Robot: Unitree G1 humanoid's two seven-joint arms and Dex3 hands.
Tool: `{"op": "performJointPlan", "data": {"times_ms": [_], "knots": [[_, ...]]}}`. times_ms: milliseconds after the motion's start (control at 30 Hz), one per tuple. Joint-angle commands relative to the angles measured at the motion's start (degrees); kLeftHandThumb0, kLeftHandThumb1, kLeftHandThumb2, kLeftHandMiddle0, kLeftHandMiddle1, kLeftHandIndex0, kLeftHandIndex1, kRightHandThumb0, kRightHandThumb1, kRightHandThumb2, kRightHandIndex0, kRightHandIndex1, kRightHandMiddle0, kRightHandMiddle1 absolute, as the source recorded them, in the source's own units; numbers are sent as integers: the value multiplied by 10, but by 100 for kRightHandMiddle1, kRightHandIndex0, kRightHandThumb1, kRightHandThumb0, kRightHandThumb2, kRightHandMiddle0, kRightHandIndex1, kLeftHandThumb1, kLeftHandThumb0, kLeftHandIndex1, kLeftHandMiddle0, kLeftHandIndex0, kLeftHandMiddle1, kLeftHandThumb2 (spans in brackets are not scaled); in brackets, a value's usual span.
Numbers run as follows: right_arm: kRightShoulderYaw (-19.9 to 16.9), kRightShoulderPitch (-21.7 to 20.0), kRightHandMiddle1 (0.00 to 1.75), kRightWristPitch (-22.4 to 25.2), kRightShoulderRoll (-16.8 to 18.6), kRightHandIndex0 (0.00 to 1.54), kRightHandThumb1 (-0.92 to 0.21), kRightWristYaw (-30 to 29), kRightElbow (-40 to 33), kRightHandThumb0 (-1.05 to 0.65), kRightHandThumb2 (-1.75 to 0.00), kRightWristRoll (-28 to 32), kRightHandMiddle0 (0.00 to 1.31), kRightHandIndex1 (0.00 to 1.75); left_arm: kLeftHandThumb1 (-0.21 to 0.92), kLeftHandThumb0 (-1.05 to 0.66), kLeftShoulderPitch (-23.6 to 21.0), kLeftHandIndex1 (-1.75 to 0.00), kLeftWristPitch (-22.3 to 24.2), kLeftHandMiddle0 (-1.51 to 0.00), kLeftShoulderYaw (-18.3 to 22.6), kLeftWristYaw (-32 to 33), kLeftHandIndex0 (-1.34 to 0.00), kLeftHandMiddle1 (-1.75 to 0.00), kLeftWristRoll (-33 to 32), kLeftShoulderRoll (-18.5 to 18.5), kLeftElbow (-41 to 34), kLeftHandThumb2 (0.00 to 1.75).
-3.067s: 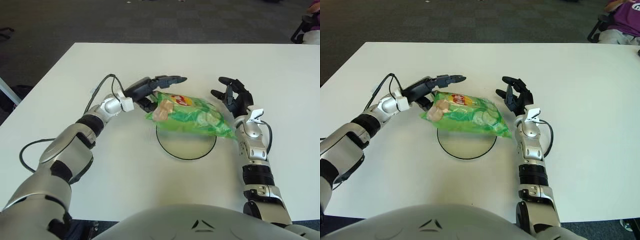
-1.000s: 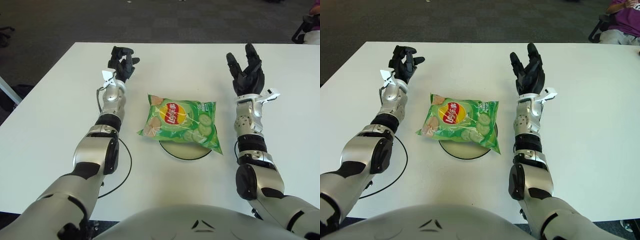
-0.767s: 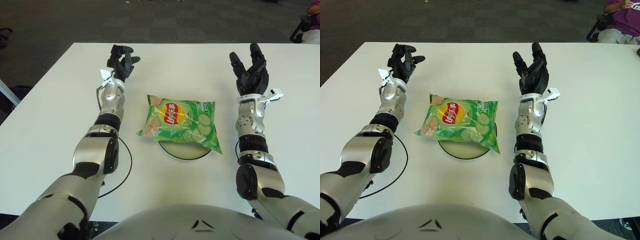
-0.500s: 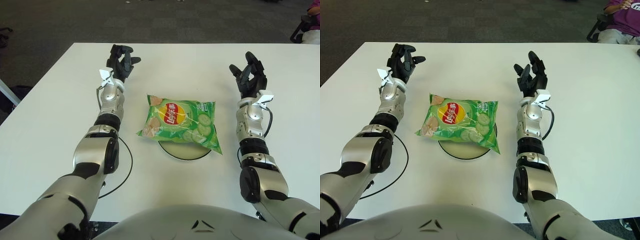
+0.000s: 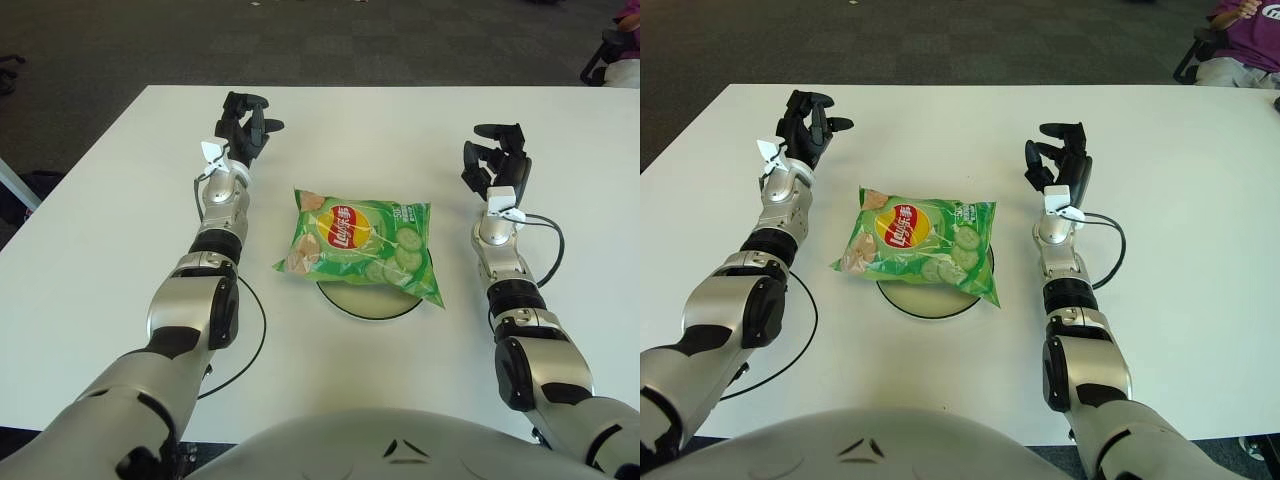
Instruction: Put the snack into the plate.
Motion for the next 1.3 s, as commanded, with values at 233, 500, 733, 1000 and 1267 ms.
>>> {"op": "performJointPlan", "data": {"times_ms": [233, 500, 733, 1000, 1267], "knots": [[-9, 18, 162, -7, -9, 79, -92, -4, -18, -34, -42, 23, 30, 55, 92, -35, -4, -169, -23, -60, 5, -13, -25, -135, 7, 3, -2, 47], [-17, 67, 162, 23, 4, 81, -92, 47, -104, -34, -41, 72, 30, 56, 92, -35, 3, -169, -33, -60, 3, -3, -26, -138, 15, 6, -19, 46], [-16, 112, 162, 69, 16, 82, -92, 81, -192, -34, -42, 96, 30, 56, 92, -35, 58, -164, -64, -64, -8, 1, -30, -139, 39, 7, -101, 42], [-17, 150, 162, 94, 28, 84, -92, 101, -254, -34, -42, 106, 30, 56, 92, -35, 127, -161, -86, -68, -20, 33, -33, -135, 75, -8, -172, 40], [-21, 173, 163, 104, 33, 86, -92, 127, -294, -34, -42, 117, 30, 56, 92, -35, 191, -157, -89, -71, -27, 79, -37, -130, 105, -29, -222, 36]]}}
